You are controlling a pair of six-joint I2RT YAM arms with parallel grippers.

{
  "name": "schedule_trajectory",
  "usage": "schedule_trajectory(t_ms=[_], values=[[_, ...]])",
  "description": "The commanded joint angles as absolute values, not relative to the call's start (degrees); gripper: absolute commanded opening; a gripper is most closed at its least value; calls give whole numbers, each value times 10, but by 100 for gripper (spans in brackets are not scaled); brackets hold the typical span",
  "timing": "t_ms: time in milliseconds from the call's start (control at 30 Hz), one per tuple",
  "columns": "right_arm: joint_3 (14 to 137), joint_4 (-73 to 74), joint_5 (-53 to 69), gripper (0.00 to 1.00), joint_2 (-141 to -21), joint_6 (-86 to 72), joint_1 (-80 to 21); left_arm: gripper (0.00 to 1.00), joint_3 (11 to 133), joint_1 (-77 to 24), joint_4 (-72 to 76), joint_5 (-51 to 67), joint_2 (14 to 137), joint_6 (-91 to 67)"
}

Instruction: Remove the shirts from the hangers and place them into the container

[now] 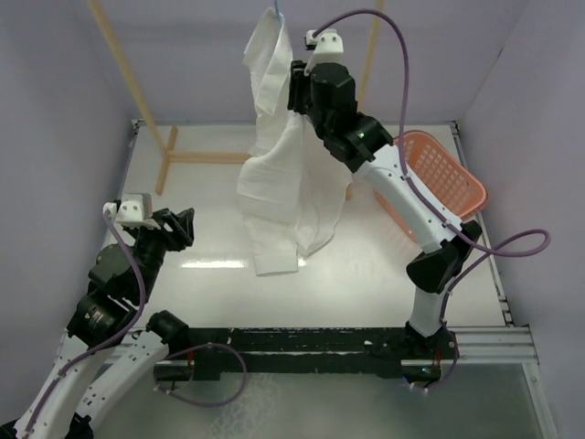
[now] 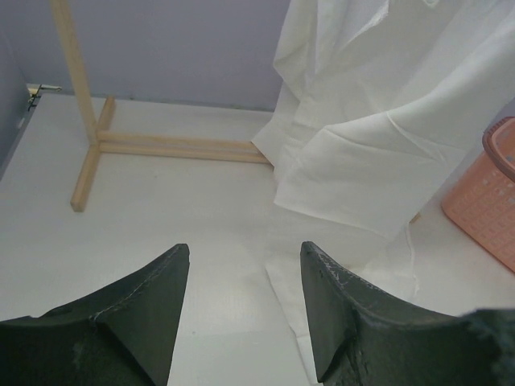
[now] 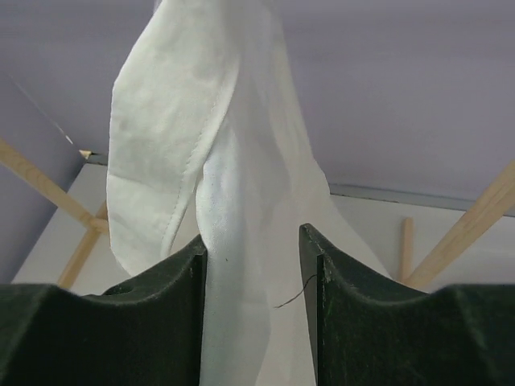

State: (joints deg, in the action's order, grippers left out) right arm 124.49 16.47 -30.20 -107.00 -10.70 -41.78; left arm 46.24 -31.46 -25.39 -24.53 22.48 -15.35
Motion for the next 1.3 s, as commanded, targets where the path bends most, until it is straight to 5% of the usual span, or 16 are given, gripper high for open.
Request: schedule_trajectory(t_ms=[0, 233, 1267], values=[[1244, 128, -241, 41, -1039, -152, -387, 61, 466, -309, -244, -250, 224, -146], [1220, 113, -188, 0, -1026, -178, -364, 62, 466, -308, -246, -254, 224, -147], [1199, 67, -130, 0, -921, 22, -362, 64, 466, -296, -243, -238, 227, -145]])
